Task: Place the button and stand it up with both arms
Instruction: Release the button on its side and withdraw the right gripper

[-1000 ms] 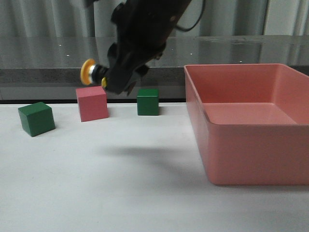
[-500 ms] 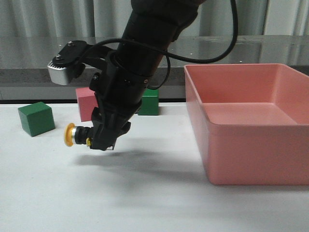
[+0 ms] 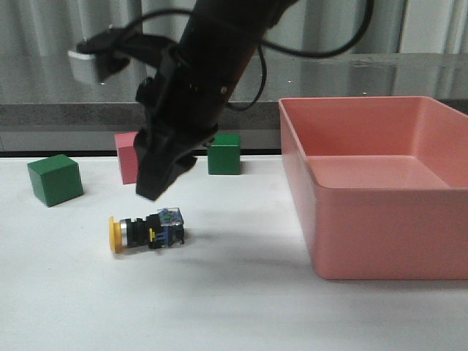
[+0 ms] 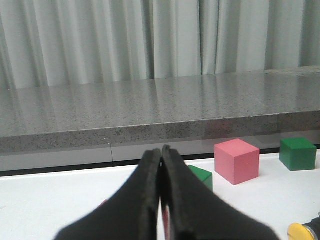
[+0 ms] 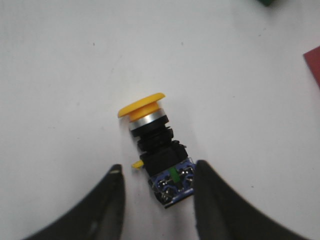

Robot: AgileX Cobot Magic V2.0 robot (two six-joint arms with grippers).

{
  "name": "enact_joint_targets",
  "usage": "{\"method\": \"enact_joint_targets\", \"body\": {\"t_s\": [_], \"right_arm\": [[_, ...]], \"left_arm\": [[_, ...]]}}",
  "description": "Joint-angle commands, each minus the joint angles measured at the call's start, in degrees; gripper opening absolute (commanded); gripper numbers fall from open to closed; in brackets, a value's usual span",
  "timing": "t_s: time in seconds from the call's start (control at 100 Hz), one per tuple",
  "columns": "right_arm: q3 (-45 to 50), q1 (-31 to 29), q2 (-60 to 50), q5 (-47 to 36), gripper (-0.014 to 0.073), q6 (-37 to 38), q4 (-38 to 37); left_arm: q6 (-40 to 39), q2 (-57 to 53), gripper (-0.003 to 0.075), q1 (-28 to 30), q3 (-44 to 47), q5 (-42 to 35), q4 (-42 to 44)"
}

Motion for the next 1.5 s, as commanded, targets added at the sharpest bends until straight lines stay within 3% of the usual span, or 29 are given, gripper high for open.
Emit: {"method": "enact_joint_targets", "body": {"t_s": [0.0, 0.06, 0.29, 0.54, 0.91, 1.24, 1.49], "right_arm": [[-1.9, -0.7, -7.7, 0.6, 0.0077, 3.9, 1.3], [-1.9, -1.4, -10.5, 1.0, -0.008, 6.1, 1.2], [2.8, -8.5, -21.7, -6.6, -0.0062, 15.1, 1.1], [24.8, -21.9, -37.6, -24.4, -0.0062, 20.1, 1.1], [49.4, -37.0, -60.4, -28.0, -0.0062, 21.7, 4.0], [64.0, -39.0, -84.4, -28.5, -0.0062, 21.8, 6.8], [66.6, -39.0, -92.1, -26.3, -0.0062, 21.8, 6.8]], "left_arm": [[-0.4, -1.7, -0.002, 0.2, 2.6, -4.5, -0.4], [-0.4, -1.7, -0.002, 0.2, 2.6, -4.5, -0.4], [-0.4, -1.7, -0.002, 0.2, 2.6, -4.5, -0.4], [-0.4, -1.7, -0.002, 0.2, 2.6, -4.5, -0.4], [-0.4, -1.7, -0.002, 0.2, 2.6, -4.5, -0.4], [-0.4, -1.7, -0.0019, 0.2, 2.6, -4.5, -0.4], [-0.4, -1.7, -0.002, 0.2, 2.6, -4.5, -0.4]]}}
